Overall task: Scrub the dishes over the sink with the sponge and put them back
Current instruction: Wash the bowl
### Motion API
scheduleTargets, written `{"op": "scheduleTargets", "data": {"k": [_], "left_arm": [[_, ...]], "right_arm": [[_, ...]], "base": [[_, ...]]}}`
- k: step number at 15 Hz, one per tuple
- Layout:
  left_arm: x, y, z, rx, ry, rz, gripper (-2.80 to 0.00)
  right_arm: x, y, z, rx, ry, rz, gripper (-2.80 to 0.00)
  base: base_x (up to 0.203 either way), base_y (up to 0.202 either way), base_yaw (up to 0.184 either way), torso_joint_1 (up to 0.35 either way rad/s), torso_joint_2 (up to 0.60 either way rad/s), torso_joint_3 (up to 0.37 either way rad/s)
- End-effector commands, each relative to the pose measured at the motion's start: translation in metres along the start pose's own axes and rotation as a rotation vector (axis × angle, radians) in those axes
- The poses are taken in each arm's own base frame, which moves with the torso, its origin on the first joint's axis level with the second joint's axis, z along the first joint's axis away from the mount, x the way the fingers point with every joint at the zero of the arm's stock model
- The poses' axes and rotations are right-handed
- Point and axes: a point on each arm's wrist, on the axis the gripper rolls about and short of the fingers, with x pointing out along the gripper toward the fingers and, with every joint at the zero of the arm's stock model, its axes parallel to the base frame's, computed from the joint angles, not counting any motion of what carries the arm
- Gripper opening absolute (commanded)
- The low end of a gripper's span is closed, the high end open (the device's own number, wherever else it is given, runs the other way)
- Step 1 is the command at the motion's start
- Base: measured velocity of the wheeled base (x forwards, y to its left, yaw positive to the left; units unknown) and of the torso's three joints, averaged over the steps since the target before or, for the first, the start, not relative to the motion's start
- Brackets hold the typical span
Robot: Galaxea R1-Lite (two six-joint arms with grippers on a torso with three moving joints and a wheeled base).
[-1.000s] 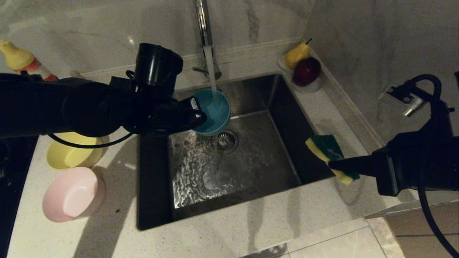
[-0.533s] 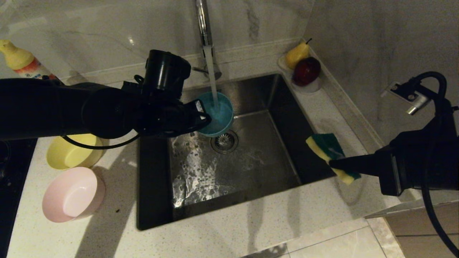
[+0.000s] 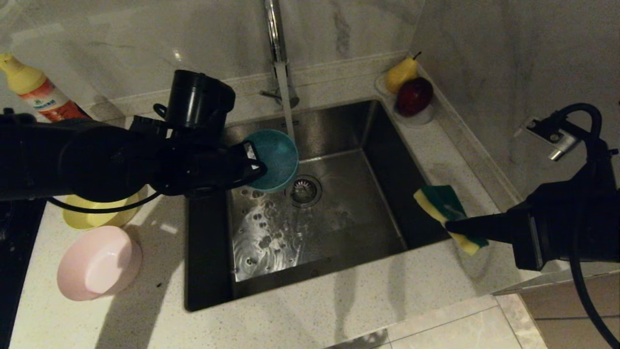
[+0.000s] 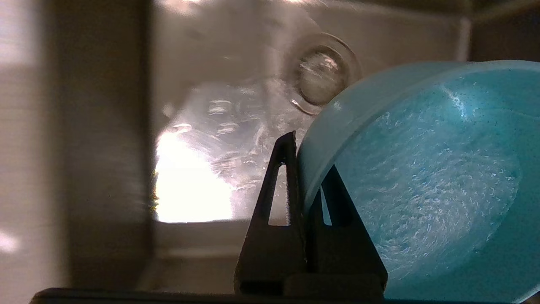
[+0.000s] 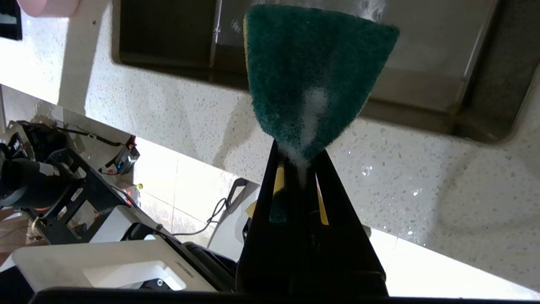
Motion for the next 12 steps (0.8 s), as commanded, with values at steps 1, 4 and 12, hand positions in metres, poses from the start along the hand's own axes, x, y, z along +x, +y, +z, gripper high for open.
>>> {"op": "scheduleTargets", "data": {"k": [1, 4, 12], "left_arm": [[-0.015, 0.019, 0.005, 0.003, -0.092, 0.032, -2.80], [-0.018, 0.035, 0.014, 0.123, -0.276, 0.103, -2.80], [-0.039, 0.042, 0.045, 0.341, -0.726, 0.153, -2.80]], "right_arm": [[-0.002, 0.000, 0.000, -0.003, -0.004, 0.001, -2.80], [-0.001, 0.001, 0.001, -0.005, -0.004, 0.005, -2.80], [0.005, 0.001, 0.000, -0.005, 0.015, 0.006, -2.80]], "base": [[0.000, 0.000, 0.000, 0.000, 0.00, 0.000], [0.000, 0.000, 0.000, 0.000, 0.00, 0.000], [0.000, 0.000, 0.000, 0.000, 0.00, 0.000]]}}
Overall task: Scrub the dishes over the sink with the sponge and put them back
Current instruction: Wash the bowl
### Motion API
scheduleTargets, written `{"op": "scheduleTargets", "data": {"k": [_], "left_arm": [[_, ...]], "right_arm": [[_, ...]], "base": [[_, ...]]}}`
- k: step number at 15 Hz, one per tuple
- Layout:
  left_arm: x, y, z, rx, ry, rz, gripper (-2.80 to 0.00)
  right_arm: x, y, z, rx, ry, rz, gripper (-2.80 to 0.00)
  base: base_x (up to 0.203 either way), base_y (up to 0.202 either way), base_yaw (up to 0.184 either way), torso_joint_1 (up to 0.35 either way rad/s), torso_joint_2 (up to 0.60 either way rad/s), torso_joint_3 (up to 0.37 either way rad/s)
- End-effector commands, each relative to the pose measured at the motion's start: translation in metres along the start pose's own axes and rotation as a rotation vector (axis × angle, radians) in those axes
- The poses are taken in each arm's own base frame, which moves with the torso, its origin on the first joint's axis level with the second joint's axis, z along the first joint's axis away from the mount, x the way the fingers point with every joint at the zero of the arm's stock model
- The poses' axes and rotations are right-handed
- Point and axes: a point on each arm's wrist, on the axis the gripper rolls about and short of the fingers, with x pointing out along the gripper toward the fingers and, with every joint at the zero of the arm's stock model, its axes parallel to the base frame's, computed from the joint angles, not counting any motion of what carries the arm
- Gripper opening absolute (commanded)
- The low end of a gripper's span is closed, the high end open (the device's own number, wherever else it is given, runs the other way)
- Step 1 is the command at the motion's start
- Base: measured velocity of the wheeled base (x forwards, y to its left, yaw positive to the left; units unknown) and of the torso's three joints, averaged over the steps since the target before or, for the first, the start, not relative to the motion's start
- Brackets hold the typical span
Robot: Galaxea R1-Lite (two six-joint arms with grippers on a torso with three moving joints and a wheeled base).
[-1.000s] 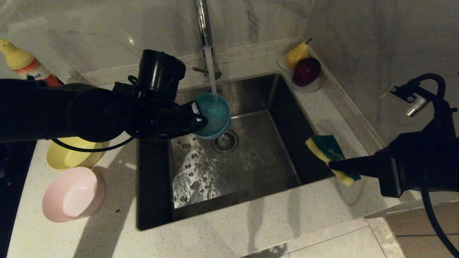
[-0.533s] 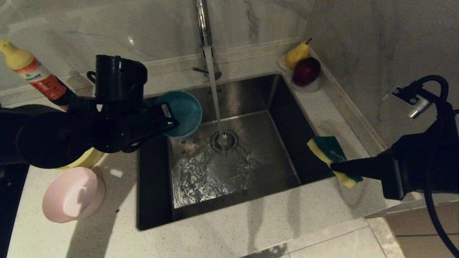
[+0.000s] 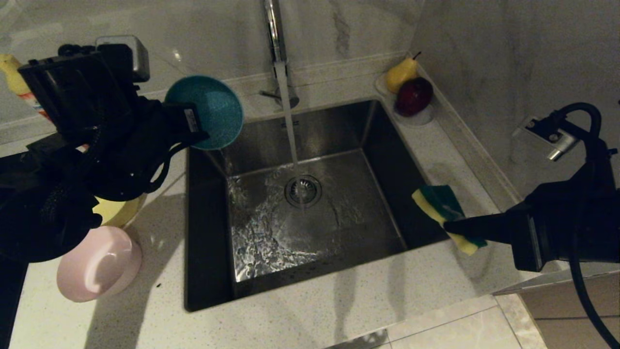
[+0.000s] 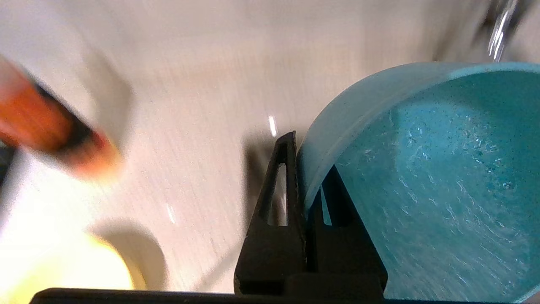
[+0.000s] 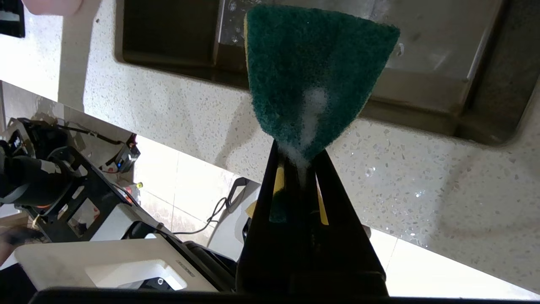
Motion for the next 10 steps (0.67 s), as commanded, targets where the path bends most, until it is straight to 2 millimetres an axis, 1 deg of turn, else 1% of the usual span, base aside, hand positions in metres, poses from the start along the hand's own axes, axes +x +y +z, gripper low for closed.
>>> {"op": "scheduleTargets", "data": {"k": [1, 3, 5, 6, 8, 10], "left_arm": [[-0.002, 0.005, 0.014, -0.004, -0.146, 0.033, -2.80], [-0.005, 0.007, 0.022, -0.010, -0.236, 0.053, -2.80], [-0.007, 0.008, 0.023, -0.006, -0.289, 0.052, -2.80], [-0.010, 0.009, 0.024, -0.022, -0.343, 0.061, -2.80], [-0.011, 0.009, 0.020, -0.027, -0.417, 0.085, -2.80], [-0.012, 0.009, 0.014, -0.024, -0.427, 0.087, -2.80]], "right_arm": [[0.006, -0.001, -0.001, 0.004, 0.017, 0.000, -2.80], [0.008, 0.000, -0.002, 0.003, 0.027, 0.005, -2.80], [0.012, 0.000, -0.002, 0.004, 0.035, 0.007, -2.80], [0.013, 0.000, -0.002, 0.005, 0.038, 0.007, -2.80], [0.017, 0.000, -0.002, 0.007, 0.049, 0.008, -2.80], [0.018, 0.000, -0.002, 0.006, 0.053, 0.011, -2.80]], "base": [[0.000, 0.000, 0.000, 0.000, 0.00, 0.000], [0.000, 0.000, 0.000, 0.000, 0.00, 0.000], [0.000, 0.000, 0.000, 0.000, 0.00, 0.000], [0.000, 0.000, 0.000, 0.000, 0.00, 0.000], [0.000, 0.000, 0.000, 0.000, 0.00, 0.000], [0.000, 0.000, 0.000, 0.000, 0.00, 0.000]]}}
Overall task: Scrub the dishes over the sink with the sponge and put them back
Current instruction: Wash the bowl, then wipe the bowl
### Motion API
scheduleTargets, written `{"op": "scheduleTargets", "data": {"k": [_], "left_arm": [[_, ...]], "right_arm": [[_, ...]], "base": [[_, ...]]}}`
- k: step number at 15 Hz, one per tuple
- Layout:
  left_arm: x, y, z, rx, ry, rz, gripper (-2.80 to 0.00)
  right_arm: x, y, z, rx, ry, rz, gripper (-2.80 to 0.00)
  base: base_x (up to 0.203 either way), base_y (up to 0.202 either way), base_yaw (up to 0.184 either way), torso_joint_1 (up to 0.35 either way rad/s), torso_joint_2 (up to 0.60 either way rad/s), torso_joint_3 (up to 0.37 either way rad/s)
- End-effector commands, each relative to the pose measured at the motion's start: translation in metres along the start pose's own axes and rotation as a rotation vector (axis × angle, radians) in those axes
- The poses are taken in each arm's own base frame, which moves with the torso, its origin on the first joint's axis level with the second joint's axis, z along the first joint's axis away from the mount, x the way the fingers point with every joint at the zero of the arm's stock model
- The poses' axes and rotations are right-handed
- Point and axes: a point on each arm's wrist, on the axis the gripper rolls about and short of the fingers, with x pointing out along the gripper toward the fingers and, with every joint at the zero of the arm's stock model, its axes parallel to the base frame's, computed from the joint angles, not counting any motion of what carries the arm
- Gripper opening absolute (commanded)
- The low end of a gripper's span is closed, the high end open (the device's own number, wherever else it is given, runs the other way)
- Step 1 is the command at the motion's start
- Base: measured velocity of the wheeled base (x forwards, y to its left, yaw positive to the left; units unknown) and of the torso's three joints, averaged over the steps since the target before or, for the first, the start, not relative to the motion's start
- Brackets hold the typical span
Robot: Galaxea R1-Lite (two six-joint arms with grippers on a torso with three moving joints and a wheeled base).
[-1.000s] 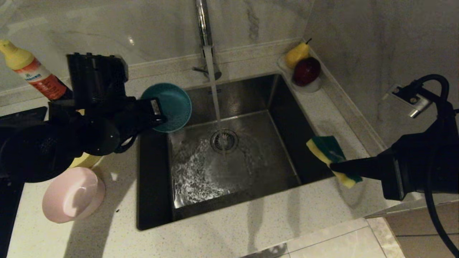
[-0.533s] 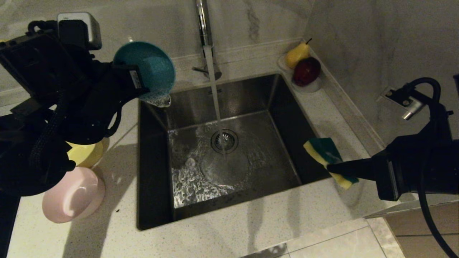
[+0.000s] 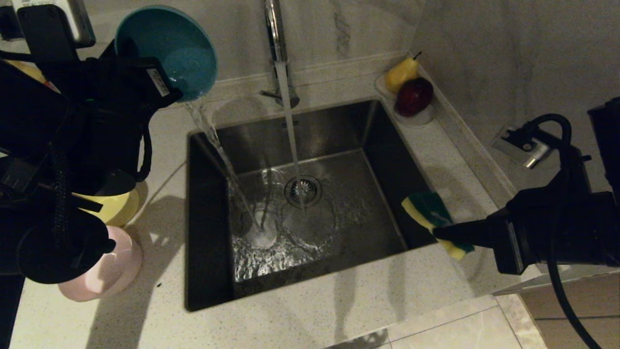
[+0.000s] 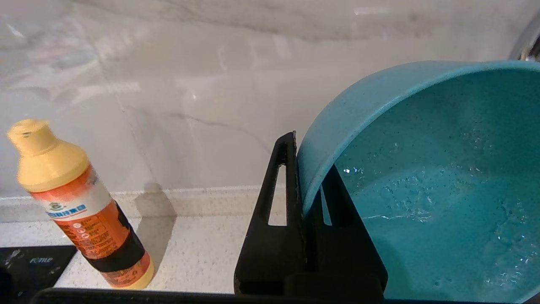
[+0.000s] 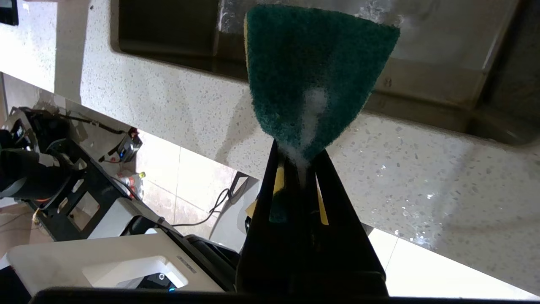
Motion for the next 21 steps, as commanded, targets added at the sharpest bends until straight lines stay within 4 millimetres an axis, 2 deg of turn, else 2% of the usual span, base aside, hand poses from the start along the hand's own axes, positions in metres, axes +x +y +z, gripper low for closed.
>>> {"op": "scheduleTargets", "data": {"k": [1, 5, 10, 14, 16, 19, 21], "left_arm": [[-0.002, -0.001, -0.006, -0.001, -0.004, 0.004, -2.80], [-0.002, 0.002, 0.001, -0.009, -0.013, 0.007, -2.80], [-0.014, 0.014, 0.011, 0.093, 0.262, -0.094, -2.80], [-0.047, 0.037, 0.025, 0.014, 0.625, -0.308, -2.80], [-0.066, 0.048, 0.031, -0.091, 0.787, -0.428, -2.80], [-0.091, 0.054, 0.024, -0.132, 0.869, -0.508, -2.80], [-0.101, 0.048, 0.019, -0.149, 0.903, -0.561, -2.80]], "right_arm": [[0.004, 0.001, 0.000, -0.001, 0.013, 0.010, -2.80], [0.000, 0.003, 0.001, -0.004, -0.001, 0.018, -2.80], [-0.015, 0.021, 0.002, -0.041, -0.024, 0.088, -2.80], [-0.037, 0.046, 0.002, -0.091, 0.001, 0.201, -2.80], [-0.044, 0.057, 0.000, -0.109, 0.039, 0.274, -2.80], [-0.046, 0.071, 0.005, -0.086, 0.078, 0.331, -2.80], [-0.045, 0.076, 0.008, -0.062, 0.126, 0.395, -2.80]], "base": [[0.000, 0.000, 0.000, 0.000, 0.00, 0.000], [0.000, 0.000, 0.000, 0.000, 0.00, 0.000], [0.000, 0.000, 0.000, 0.000, 0.00, 0.000], [0.000, 0.000, 0.000, 0.000, 0.00, 0.000], [0.000, 0.000, 0.000, 0.000, 0.00, 0.000], [0.000, 0.000, 0.000, 0.000, 0.00, 0.000], [0.000, 0.000, 0.000, 0.000, 0.00, 0.000]]}}
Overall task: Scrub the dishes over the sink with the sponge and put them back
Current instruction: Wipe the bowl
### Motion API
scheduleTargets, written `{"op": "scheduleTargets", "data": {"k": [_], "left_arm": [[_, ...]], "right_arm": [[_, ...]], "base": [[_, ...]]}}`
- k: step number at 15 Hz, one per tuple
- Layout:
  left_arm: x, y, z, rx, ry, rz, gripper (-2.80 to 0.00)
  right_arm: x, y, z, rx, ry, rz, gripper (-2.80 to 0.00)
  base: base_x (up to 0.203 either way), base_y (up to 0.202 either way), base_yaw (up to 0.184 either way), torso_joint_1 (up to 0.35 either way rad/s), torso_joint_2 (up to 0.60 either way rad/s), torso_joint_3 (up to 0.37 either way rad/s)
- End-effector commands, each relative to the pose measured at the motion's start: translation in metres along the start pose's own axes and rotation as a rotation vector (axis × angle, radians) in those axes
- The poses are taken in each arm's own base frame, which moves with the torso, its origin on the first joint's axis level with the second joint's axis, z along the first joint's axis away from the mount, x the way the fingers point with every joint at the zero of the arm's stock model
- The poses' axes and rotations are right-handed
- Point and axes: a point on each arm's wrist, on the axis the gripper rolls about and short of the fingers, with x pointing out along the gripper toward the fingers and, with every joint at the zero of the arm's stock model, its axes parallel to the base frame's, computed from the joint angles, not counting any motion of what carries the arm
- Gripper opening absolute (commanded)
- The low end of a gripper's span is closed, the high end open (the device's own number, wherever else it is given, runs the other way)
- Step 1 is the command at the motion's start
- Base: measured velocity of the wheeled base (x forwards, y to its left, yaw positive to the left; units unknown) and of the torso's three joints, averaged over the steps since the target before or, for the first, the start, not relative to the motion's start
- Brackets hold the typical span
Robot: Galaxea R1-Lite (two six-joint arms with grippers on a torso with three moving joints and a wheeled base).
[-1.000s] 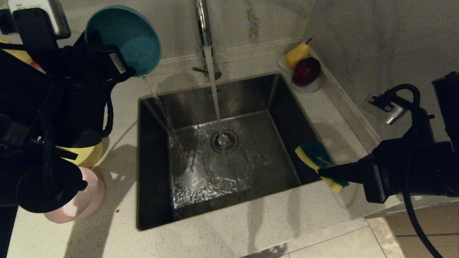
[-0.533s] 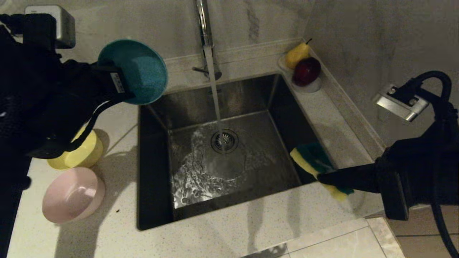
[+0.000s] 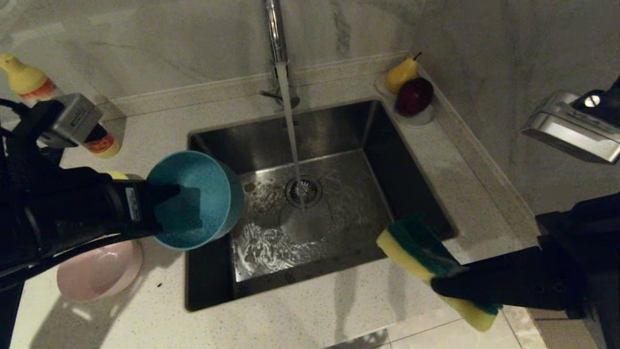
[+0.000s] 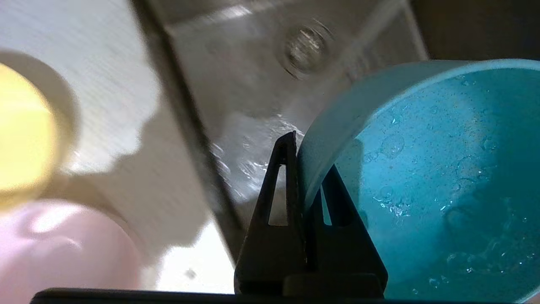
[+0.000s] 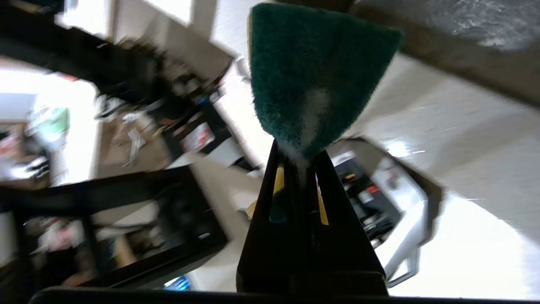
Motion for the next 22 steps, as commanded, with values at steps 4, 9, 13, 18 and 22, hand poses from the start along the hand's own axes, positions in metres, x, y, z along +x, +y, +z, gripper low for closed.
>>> {"op": "scheduleTargets", "data": {"k": [4, 9, 13, 18, 22], "left_arm": [[0.000, -0.022, -0.011, -0.022, 0.045, -0.111, -2.80], [0.005, -0.024, -0.012, -0.008, 0.035, -0.070, -2.80], [0.012, -0.029, -0.010, 0.012, -0.031, -0.010, -2.80], [0.024, -0.053, -0.032, 0.158, -0.103, -0.023, -2.80], [0.021, -0.055, -0.040, 0.199, -0.127, -0.026, -2.80]], "right_arm": [[0.004, 0.017, 0.022, 0.120, 0.066, 0.169, -2.80], [0.031, 0.023, 0.039, 0.182, 0.136, 0.220, -2.80], [0.075, 0.020, 0.051, 0.250, 0.195, 0.219, -2.80], [0.125, 0.014, 0.065, 0.322, 0.226, 0.203, -2.80], [0.145, 0.012, 0.074, 0.382, 0.219, 0.195, -2.80]], "base": [[0.000, 0.000, 0.000, 0.000, 0.00, 0.000], [0.000, 0.000, 0.000, 0.000, 0.00, 0.000], [0.000, 0.000, 0.000, 0.000, 0.00, 0.000], [0.000, 0.000, 0.000, 0.000, 0.00, 0.000], [0.000, 0.000, 0.000, 0.000, 0.00, 0.000]]}}
